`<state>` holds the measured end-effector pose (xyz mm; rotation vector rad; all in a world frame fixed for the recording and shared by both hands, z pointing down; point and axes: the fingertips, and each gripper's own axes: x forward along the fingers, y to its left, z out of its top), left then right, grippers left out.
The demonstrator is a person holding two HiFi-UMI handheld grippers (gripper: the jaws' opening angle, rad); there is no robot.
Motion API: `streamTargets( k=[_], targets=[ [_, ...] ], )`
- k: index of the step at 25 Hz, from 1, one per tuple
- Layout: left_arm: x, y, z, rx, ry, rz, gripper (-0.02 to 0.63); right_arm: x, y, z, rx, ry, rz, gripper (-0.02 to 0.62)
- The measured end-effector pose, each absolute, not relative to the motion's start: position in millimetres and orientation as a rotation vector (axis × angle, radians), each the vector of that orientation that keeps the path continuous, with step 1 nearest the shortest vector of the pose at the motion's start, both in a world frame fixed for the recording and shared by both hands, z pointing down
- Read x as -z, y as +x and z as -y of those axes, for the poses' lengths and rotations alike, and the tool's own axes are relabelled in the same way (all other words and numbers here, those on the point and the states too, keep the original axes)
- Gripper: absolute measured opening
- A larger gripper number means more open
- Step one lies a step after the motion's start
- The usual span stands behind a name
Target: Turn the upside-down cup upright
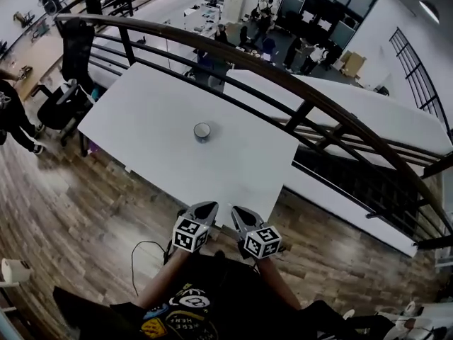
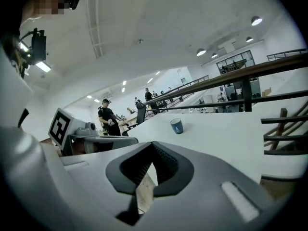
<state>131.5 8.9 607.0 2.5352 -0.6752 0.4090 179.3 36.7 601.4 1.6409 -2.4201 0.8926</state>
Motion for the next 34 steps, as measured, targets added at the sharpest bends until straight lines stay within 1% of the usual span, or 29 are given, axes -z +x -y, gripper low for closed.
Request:
streamTargets(
  k=[5,8,10,12,16,19,27,34],
  targets=[
    [-588.5,119.3,-69.6,-0.376,2.518,0.773,0.002,-597.4,210.6,-97.2,-0.929,1.723,2.418,0.002],
    [-581.6,109.8,-87.8,-0.359,2.504,0.805,0.002,-598.5,210.2,-120.3,-0.959,1.718,2.415,0.002],
    [-576.3,108.3,-93.5,-0.369,2.520,0.807,0.002,-589.1,207.1,-126.5,-0.910,1.708,2.439,0.002],
    [-569.7,107.1,-91.0,-0.374,2.529,0.811,0.002,-578.0,205.1,-125.5,-0.870,1.707,2.454,0.002],
    [-551.3,99.1,-72.9,-0.357,2.523,0.805,0.002,-557.6,196.3,-117.3,-0.906,1.731,2.459,0.002],
    [-538.6,101.5,-62.2,-0.327,2.550,0.762,0.002,-547.3,184.6,-104.6,-0.842,1.723,2.474,0.002],
    [-558.5,94.6,-87.6,-0.349,2.570,0.685,0.002,-560.5,157.0,-105.3,-0.844,1.712,2.482,0.002],
    [-579.9,80.1,-57.6,-0.335,2.537,0.695,0.002,-580.5,141.6,-76.3,-0.847,1.690,2.479,0.002]
  ],
)
